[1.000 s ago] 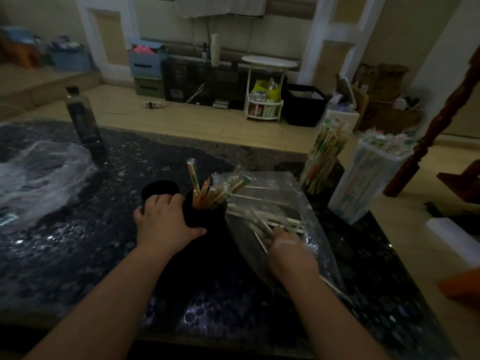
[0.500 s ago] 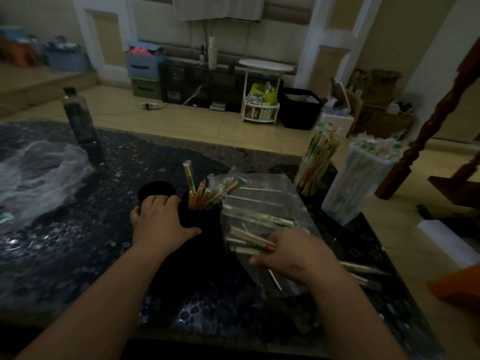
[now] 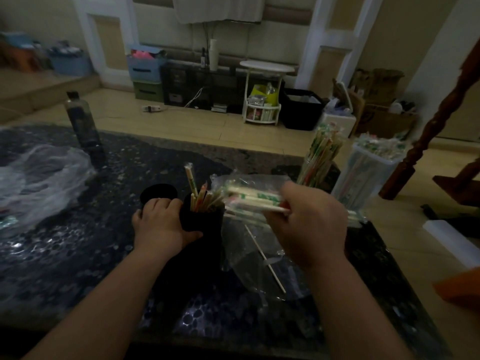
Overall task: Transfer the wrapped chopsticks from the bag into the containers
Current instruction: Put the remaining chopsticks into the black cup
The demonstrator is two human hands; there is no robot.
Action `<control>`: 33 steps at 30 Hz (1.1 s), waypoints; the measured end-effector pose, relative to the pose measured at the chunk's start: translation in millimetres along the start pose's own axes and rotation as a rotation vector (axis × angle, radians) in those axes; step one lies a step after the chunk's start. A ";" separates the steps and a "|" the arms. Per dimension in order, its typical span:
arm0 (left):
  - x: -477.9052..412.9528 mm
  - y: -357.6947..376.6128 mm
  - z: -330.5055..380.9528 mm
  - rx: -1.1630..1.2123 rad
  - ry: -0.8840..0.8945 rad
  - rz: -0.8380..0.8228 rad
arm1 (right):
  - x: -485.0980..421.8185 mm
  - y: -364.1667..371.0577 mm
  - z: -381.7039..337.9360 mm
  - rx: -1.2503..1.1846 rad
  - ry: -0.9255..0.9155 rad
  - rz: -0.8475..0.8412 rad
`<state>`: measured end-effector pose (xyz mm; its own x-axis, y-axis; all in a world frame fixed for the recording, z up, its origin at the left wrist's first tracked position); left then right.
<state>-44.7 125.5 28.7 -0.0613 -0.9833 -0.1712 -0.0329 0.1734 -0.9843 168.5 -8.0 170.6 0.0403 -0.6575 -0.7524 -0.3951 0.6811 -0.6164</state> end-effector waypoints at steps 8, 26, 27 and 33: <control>1.3 -0.3 -0.3 0.016 0.014 0.021 | 8.8 -6.8 6.4 -0.210 -0.085 0.321; -1.0 0.1 1.5 0.022 0.009 -0.062 | 5.5 79.3 38.1 -0.905 0.670 0.345; -1.0 0.6 1.0 0.020 0.008 -0.062 | 2.6 84.9 37.0 -0.909 0.683 0.309; -2.2 3.2 1.3 0.014 -0.006 -0.059 | -17.6 142.6 33.0 -0.936 0.773 -0.066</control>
<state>-43.4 128.1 25.8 -0.0534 -0.9921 -0.1133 -0.0218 0.1146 -0.9932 141.7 111.3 88.3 -0.3458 -0.9185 -0.1919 -0.9357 0.3528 -0.0020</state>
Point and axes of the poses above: each hand's wrist, its own x-axis away from the middle knuckle, its own y-axis out of the palm, z = x × y, the point moved 9 cm from there along -x, towards the middle knuckle, and after that the axes turned 15 degrees about -x, right-handed, at the moved point
